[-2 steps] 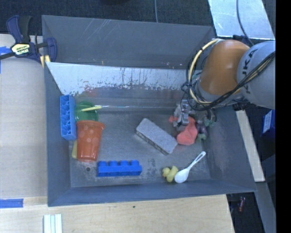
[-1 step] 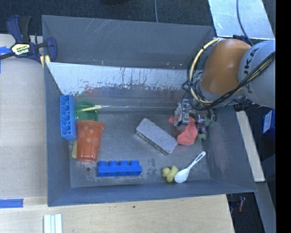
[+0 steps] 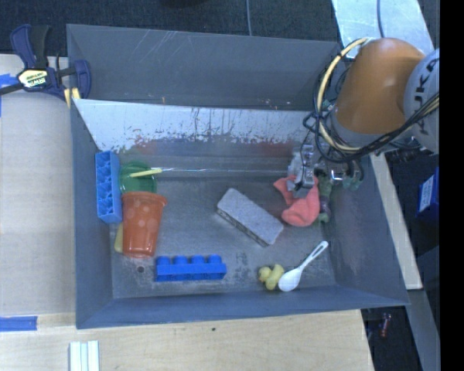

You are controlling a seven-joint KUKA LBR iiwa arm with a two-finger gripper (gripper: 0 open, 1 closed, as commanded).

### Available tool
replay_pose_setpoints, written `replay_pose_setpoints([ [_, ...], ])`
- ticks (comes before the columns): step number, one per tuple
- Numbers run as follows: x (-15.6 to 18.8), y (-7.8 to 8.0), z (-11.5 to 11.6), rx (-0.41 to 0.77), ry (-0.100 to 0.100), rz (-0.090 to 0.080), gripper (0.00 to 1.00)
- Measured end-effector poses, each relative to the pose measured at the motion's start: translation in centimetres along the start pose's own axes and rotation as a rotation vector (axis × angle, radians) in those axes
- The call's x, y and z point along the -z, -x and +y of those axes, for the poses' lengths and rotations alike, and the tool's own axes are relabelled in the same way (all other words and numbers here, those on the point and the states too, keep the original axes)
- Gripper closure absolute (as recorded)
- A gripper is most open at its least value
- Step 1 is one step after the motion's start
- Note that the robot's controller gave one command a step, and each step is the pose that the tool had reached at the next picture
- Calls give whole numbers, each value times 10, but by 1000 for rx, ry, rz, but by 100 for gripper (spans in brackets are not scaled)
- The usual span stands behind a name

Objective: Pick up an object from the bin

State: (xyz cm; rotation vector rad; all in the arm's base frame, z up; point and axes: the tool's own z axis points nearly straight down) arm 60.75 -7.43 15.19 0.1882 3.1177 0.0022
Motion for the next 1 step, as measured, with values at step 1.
replay_pose_setpoints([
  [1,77,9,-22,-7,1,0,100],
])
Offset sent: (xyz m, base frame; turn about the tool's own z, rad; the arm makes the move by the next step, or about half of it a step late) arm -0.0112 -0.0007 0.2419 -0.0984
